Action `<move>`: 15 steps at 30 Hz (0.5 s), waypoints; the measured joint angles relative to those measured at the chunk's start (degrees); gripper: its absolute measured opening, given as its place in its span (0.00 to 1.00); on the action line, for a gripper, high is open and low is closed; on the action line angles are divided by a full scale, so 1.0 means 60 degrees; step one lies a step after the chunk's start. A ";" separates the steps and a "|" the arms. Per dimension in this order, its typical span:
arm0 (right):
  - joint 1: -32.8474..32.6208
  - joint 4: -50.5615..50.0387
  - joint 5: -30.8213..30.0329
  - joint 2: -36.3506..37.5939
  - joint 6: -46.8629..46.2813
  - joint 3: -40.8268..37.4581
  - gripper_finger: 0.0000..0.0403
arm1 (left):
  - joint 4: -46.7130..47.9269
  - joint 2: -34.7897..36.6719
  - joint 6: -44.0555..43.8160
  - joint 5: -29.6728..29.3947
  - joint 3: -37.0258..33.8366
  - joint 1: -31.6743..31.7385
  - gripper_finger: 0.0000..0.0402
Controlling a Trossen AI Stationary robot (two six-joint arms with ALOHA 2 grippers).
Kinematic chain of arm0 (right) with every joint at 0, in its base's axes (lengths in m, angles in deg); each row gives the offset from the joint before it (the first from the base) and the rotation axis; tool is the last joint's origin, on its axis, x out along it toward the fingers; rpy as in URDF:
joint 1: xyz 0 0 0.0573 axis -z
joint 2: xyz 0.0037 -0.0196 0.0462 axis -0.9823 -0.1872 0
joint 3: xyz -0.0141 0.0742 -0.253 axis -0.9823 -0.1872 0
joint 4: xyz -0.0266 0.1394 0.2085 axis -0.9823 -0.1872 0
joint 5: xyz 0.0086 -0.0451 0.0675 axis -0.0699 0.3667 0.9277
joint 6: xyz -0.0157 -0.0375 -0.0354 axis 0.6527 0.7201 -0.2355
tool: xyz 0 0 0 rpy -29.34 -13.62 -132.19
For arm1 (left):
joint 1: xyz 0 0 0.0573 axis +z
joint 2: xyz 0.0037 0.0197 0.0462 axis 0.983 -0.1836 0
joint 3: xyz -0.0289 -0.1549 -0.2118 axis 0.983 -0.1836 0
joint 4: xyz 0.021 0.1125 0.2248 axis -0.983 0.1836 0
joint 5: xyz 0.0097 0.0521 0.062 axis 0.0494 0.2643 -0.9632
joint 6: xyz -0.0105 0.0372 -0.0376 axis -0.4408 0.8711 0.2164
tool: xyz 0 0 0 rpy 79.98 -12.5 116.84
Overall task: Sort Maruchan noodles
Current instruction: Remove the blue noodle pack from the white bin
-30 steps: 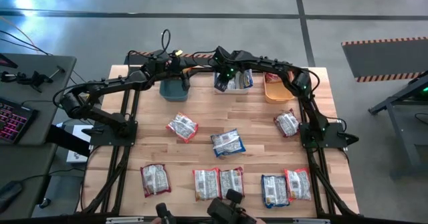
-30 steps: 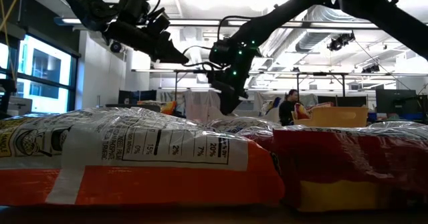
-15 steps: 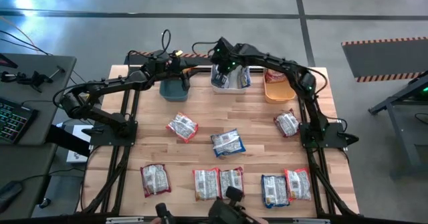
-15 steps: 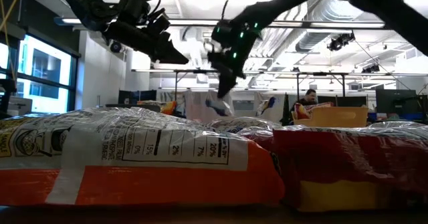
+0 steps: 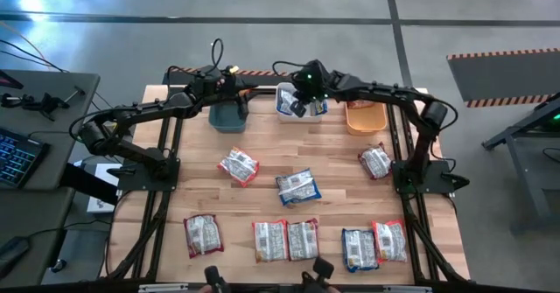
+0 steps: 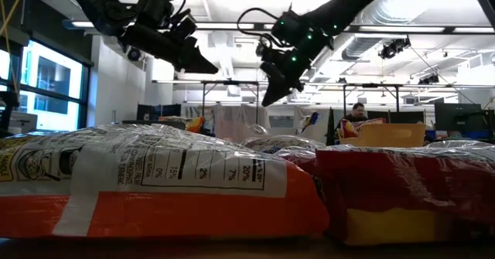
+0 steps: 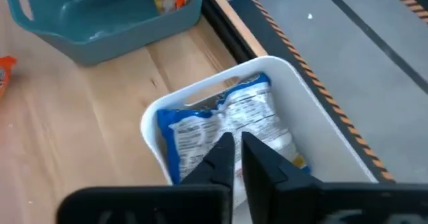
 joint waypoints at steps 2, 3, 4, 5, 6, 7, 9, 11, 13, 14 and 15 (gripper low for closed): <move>-0.0070 -0.0167 -0.0187 -0.0088 -0.0224 0.0082 0.08 | -0.0236 0.0000 -0.0130 0.0004 0.0000 -0.0015 0.26; -0.0093 -0.0272 -0.0189 -0.0193 -0.0287 0.0176 0.12 | -0.0335 0.0000 -0.0184 0.0004 0.0000 -0.0024 0.26; -0.0101 -0.0366 -0.0140 -0.0309 -0.0319 0.0260 0.16 | -0.0396 0.0000 -0.0203 0.0007 -0.0003 -0.0029 0.26; -0.0098 -0.0421 -0.0070 -0.0395 -0.0321 0.0332 0.21 | -0.0429 0.0000 -0.0210 0.0007 -0.0002 -0.0036 0.26; -0.0084 -0.0447 0.0031 -0.0464 -0.0325 0.0422 0.25 | -0.0433 0.0000 -0.0206 0.0007 -0.0002 -0.0036 0.26; -0.0084 -0.0398 0.0094 -0.0523 -0.0332 0.0540 0.30 | -0.0433 -0.0003 -0.0206 0.0007 0.0000 -0.0036 0.26; -0.0079 -0.0444 0.0024 -0.0660 -0.0314 0.0768 0.38 | -0.0429 0.0000 -0.0206 0.0007 0.0000 -0.0033 0.26; -0.0075 -0.0614 -0.0050 -0.0886 -0.0275 0.0956 0.44 | -0.0429 -0.0002 -0.0206 0.0007 0.0000 -0.0033 0.26; -0.0057 -0.0714 0.0002 -0.1136 -0.0267 0.1130 0.47 | -0.0425 0.0000 -0.0206 0.0007 0.0000 -0.0033 0.26; -0.0057 -0.0724 0.0069 -0.1260 -0.0251 0.1251 0.48 | -0.0413 0.0000 -0.0205 0.0011 -0.0002 -0.0033 0.26; -0.0057 -0.0732 0.0087 -0.1385 -0.0183 0.1399 0.48 | -0.0391 0.0000 -0.0198 0.0011 0.0000 -0.0033 0.26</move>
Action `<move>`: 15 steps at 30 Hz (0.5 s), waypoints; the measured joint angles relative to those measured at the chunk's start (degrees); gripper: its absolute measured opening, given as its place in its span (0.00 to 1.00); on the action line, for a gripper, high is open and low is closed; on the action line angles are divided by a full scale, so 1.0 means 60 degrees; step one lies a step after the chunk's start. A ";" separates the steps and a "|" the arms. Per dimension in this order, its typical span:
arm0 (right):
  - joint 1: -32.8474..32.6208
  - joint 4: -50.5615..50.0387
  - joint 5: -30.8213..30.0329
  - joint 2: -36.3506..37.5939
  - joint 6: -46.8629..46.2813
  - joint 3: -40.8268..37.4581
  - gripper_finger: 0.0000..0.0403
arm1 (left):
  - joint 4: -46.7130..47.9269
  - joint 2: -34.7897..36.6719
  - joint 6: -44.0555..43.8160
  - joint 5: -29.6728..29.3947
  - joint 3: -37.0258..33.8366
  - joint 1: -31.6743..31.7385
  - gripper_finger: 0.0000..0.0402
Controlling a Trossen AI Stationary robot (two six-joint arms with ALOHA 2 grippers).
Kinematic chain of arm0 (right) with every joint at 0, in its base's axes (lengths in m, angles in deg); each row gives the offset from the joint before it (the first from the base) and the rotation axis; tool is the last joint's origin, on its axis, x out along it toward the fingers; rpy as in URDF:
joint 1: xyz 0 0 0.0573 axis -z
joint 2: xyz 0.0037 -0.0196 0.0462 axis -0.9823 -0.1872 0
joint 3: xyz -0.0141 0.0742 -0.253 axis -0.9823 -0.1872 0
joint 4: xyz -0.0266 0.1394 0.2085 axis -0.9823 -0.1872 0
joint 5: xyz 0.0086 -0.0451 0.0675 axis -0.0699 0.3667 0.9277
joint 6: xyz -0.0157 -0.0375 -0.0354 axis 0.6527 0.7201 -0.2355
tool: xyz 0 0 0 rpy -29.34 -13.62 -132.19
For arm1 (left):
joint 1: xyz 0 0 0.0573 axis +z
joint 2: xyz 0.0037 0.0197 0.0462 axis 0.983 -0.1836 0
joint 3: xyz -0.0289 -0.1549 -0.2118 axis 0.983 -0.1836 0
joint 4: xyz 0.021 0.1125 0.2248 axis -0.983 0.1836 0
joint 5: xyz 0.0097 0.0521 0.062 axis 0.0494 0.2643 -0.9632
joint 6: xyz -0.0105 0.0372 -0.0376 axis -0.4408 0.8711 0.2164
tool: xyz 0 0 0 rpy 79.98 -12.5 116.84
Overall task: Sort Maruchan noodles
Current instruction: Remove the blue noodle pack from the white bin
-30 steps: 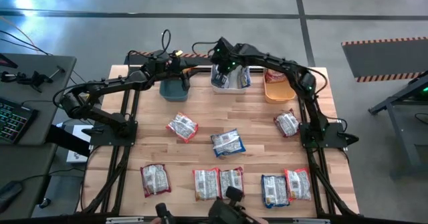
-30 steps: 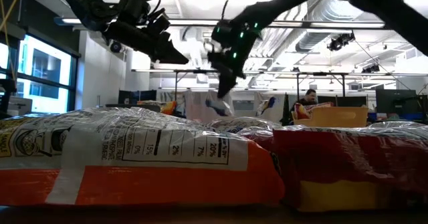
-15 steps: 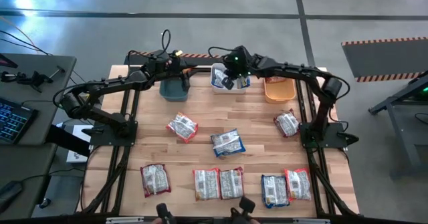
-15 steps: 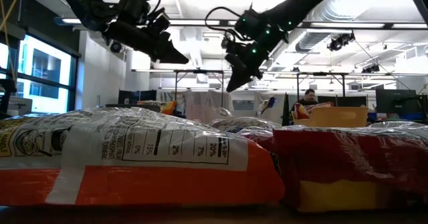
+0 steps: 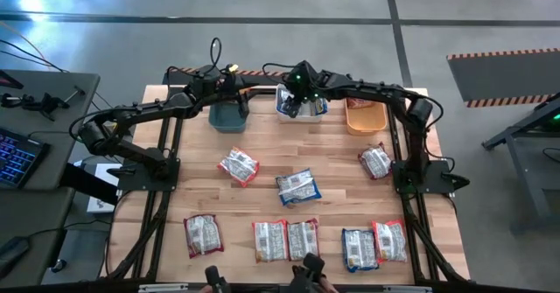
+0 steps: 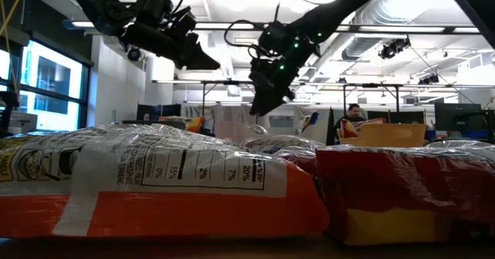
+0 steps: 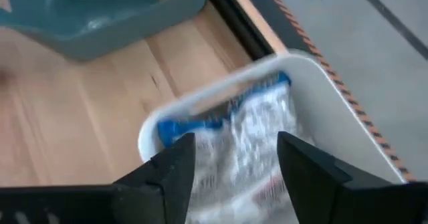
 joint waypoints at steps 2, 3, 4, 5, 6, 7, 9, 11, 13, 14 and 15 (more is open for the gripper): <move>0.0000 -0.0404 -0.0080 -0.0326 0.0117 0.0331 0.46 | 0.0045 -0.0004 0.0003 0.0000 0.0000 0.0000 0.26; 0.0000 -0.0590 -0.0182 -0.0490 0.0171 0.0475 0.45 | 0.0041 -0.0004 0.0006 0.0000 -0.0003 0.0000 0.26; 0.0000 -0.0750 -0.0307 -0.0668 0.0195 0.0624 0.44 | 0.0038 -0.0004 0.0006 0.0000 0.0000 0.0000 0.26; 0.0000 -0.0842 -0.0425 -0.0792 0.0216 0.0760 0.42 | 0.0041 -0.0004 0.0009 0.0000 -0.0004 0.0000 0.26; 0.0005 -0.0924 -0.0477 -0.0881 0.0232 0.0908 0.40 | 0.0043 -0.0004 0.0020 0.0000 -0.0002 0.0000 0.26; 0.0015 -0.0933 -0.0508 -0.0945 0.0255 0.1031 0.37 | 0.0047 -0.0004 0.0047 0.0000 0.0000 0.0000 0.26; 0.0057 -0.0966 -0.0525 -0.1016 0.0256 0.1178 0.31 | 0.0090 -0.0004 0.0061 0.0000 0.0000 0.0000 0.26; 0.0089 -0.1027 -0.0489 -0.1078 0.0258 0.1198 0.22 | 0.0100 -0.0004 0.0065 0.0000 -0.0003 0.0000 0.26; 0.0133 -0.1072 -0.0398 -0.1085 0.0248 0.1198 0.12 | 0.0100 -0.0004 0.0065 0.0000 0.0000 0.0000 0.26; 0.0164 -0.1073 -0.0363 -0.1078 0.0240 0.1198 0.07 | 0.0103 -0.0004 0.0065 0.0000 0.0000 0.0000 0.26; 0.0188 -0.1099 -0.0352 -0.1078 0.0244 0.1198 0.04 | 0.0103 -0.0004 0.0065 0.0000 0.0000 0.0000 0.26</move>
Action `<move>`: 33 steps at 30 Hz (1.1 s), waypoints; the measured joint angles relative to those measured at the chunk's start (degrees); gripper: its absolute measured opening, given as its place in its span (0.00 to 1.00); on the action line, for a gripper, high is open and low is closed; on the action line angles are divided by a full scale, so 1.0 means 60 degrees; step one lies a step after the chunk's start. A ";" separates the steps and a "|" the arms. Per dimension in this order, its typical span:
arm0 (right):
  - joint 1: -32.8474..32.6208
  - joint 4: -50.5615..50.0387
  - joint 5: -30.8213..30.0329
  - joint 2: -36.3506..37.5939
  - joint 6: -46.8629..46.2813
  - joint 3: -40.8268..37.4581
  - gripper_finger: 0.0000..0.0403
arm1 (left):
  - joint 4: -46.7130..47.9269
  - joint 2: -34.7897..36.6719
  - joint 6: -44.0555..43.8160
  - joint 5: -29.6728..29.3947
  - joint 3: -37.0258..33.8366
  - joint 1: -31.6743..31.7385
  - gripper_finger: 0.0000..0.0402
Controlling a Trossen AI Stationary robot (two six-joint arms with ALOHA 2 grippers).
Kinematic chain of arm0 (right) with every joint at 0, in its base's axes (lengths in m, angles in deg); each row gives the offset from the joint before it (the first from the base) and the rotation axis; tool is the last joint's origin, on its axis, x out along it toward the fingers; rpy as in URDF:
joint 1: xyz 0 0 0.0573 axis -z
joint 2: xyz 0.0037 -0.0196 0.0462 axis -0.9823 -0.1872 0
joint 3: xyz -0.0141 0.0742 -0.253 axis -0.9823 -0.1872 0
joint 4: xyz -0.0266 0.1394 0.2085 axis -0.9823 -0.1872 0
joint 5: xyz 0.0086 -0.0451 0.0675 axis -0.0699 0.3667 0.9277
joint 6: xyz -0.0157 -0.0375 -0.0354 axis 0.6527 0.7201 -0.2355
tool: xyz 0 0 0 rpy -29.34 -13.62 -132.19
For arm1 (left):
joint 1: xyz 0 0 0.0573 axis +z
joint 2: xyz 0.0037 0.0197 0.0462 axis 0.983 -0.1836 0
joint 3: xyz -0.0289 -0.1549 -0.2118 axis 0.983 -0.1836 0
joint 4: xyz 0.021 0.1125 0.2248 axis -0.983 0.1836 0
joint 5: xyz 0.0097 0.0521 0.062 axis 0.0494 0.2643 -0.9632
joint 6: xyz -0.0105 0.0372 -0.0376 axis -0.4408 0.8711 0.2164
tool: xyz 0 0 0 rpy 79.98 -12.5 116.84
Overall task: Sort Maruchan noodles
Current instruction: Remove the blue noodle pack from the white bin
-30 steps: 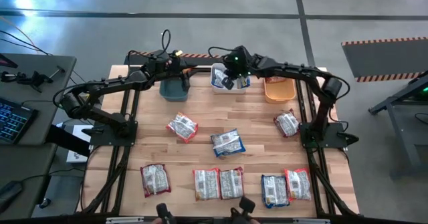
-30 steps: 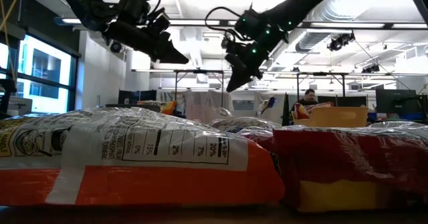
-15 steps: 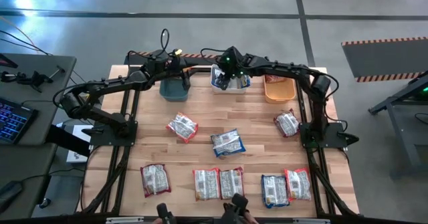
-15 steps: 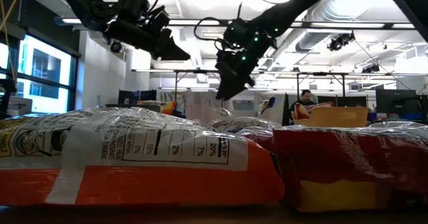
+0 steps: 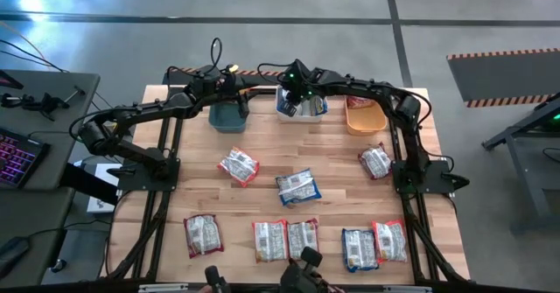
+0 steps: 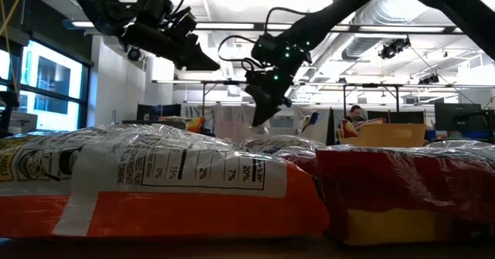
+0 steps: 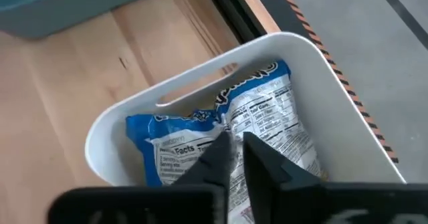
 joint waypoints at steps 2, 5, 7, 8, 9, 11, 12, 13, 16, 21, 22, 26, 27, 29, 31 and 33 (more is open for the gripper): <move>0.0007 -0.0082 0.0002 0.0000 0.0009 0.0000 0.02 | 0.0000 0.0000 0.0000 0.0000 0.0000 0.0000 0.26; 0.0009 -0.0017 0.0147 0.0000 0.0011 0.0000 0.04 | 0.0000 0.0000 0.0004 0.0000 0.0000 0.0000 0.26; 0.0009 0.0085 0.0153 0.0041 0.0024 0.0000 0.02 | 0.0000 0.0000 0.0004 0.0000 0.0000 0.0000 0.26; 0.0009 0.0182 0.0149 0.0106 0.0069 0.0000 0.01 | 0.0001 0.0000 0.0004 0.0000 0.0000 0.0000 0.26; 0.0009 0.0350 0.0135 0.0207 0.0122 -0.0004 0.01 | 0.0009 0.0000 0.0007 0.0000 0.0000 0.0000 0.26; 0.0004 0.0566 0.0127 0.0470 0.0207 0.0000 0.00 | 0.0042 0.0000 0.0009 0.0000 -0.0002 0.0000 0.26; -0.0006 0.0612 0.0131 0.0592 0.0243 0.0000 0.00 | 0.0071 0.0000 0.0025 0.0000 0.0000 0.0004 0.26; -0.0006 0.0602 0.0131 0.0685 0.0248 0.0000 0.00 | 0.0100 0.0000 0.0043 0.0000 0.0000 0.0000 0.26; -0.0002 0.0384 0.0285 0.0838 0.0238 -0.0081 0.00 | 0.0153 0.0000 0.0102 -0.0004 0.0000 0.0004 0.26; -0.0076 -0.0403 0.0344 0.0683 -0.0330 -0.0097 0.09 | 0.0074 0.0000 0.0098 -0.0004 0.0000 0.0004 0.26; -0.0112 -0.0489 0.0302 0.0602 -0.0375 -0.0102 0.14 | 0.0042 0.0000 0.0098 -0.0004 0.0000 -0.0001 0.26; -0.0211 -0.0358 0.0255 0.0332 -0.0386 -0.0106 0.33 | -0.0015 0.0000 0.0062 -0.0004 -0.0004 -0.0068 0.26; -0.0217 -0.0289 0.0259 0.0249 -0.0381 -0.0106 0.38 | -0.0018 0.0000 0.0062 -0.0004 -0.0001 -0.0074 0.26; -0.0213 -0.0180 0.0245 0.0091 -0.0300 -0.0109 0.45 | -0.0022 0.0000 0.0058 -0.0003 0.0000 -0.0081 0.26; -0.0189 0.0035 -0.0040 0.0004 -0.0320 -0.0113 0.49 | -0.0017 0.0000 0.0057 -0.0004 0.0000 -0.0080 0.26; -0.0170 0.0156 -0.0167 -0.0002 -0.0310 -0.0113 0.50 | -0.0011 0.0000 0.0055 -0.0004 -0.0003 -0.0080 0.26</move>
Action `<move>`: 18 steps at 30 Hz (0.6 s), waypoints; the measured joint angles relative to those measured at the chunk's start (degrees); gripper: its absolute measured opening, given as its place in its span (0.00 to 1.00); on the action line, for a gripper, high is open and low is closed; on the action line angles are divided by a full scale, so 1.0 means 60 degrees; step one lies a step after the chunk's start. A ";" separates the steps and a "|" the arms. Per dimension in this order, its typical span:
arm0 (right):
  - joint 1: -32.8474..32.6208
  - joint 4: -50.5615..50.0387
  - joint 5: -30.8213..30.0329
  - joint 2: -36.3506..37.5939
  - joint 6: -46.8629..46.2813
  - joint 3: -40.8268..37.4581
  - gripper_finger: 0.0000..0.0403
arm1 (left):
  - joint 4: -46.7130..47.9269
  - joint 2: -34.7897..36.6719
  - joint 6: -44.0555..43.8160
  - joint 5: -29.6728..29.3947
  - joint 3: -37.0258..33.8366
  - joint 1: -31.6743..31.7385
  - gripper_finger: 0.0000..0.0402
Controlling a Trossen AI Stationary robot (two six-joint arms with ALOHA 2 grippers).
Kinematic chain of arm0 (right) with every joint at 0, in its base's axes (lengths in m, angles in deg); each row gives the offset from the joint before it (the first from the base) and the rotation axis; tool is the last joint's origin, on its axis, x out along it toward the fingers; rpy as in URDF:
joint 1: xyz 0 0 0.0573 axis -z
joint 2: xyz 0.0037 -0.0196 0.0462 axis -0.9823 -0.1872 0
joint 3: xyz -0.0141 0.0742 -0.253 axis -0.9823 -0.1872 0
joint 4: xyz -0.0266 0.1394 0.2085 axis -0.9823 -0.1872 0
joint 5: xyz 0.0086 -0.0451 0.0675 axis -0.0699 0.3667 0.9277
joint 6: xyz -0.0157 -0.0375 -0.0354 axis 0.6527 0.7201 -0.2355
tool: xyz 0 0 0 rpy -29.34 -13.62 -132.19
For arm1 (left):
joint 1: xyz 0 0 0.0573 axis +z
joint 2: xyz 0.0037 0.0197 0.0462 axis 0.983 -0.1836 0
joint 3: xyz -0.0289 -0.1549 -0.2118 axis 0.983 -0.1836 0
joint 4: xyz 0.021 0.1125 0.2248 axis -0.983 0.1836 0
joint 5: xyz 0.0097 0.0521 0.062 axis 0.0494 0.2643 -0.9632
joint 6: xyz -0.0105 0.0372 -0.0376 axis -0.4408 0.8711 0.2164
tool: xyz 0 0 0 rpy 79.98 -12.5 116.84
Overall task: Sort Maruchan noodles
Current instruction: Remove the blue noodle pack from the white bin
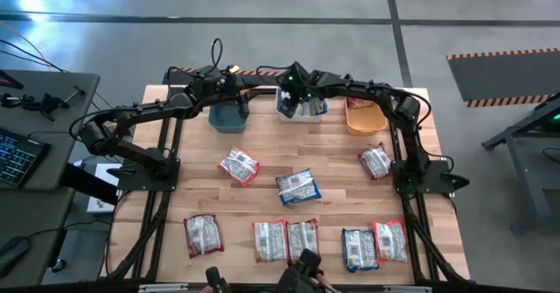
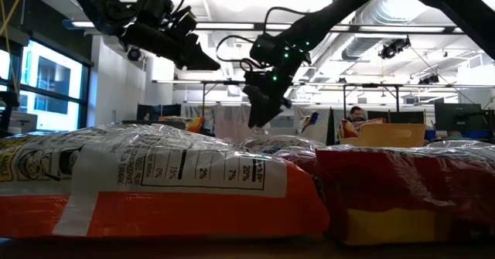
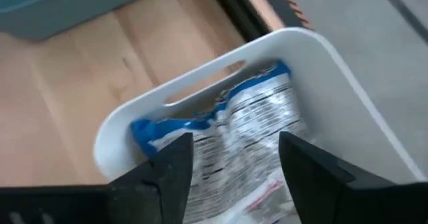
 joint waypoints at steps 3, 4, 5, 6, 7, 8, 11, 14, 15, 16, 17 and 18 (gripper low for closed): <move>0.0044 0.0101 -0.0005 -0.0076 -0.0001 0.0000 0.43 | 0.0003 0.0000 0.0036 0.0000 0.0003 0.0000 0.26; 0.0048 0.0075 0.0013 -0.0089 -0.0002 0.0000 0.39 | 0.0006 0.0000 0.0039 0.0000 0.0001 0.0000 0.26; 0.0051 0.0131 0.0029 -0.0120 0.0001 0.0000 0.35 | 0.0007 0.0000 0.0043 -0.0001 0.0003 0.0000 0.26; 0.0051 0.0159 0.0059 -0.0146 -0.0001 0.0007 0.30 | 0.0009 0.0000 0.0043 0.0000 0.0001 0.0000 0.26; 0.0065 0.0061 0.0124 -0.0179 0.0001 0.0007 0.25 | 0.0011 0.0000 0.0043 0.0000 0.0003 0.0000 0.26; 0.0082 0.0022 0.0131 -0.0239 0.0005 0.0007 0.20 | 0.0011 0.0000 0.0043 0.0000 0.0003 0.0000 0.26; 0.0087 -0.0039 0.0203 -0.0338 0.0120 0.0004 0.07 | 0.0017 0.0000 0.0043 0.0000 0.0003 0.0000 0.26; 0.0087 0.0002 0.0277 -0.0340 0.0347 0.0004 0.01 | 0.0018 0.0000 0.0047 0.0000 0.0002 0.0000 0.26; 0.0087 0.0015 0.0277 -0.0336 0.0382 0.0004 0.01 | 0.0018 0.0000 0.0047 0.0000 0.0001 0.0000 0.26; 0.0087 0.0049 0.0277 -0.0308 0.0451 0.0004 0.01 | 0.0018 0.0000 0.0047 0.0000 0.0001 0.0000 0.26; 0.0087 0.0068 0.0277 -0.0228 0.0547 0.0000 0.01 | 0.0018 0.0000 0.0047 0.0000 0.0002 0.0000 0.26; 0.0080 0.0110 0.0233 -0.0122 0.0621 0.0000 0.00 | 0.0018 0.0000 0.0047 0.0000 0.0000 0.0000 0.26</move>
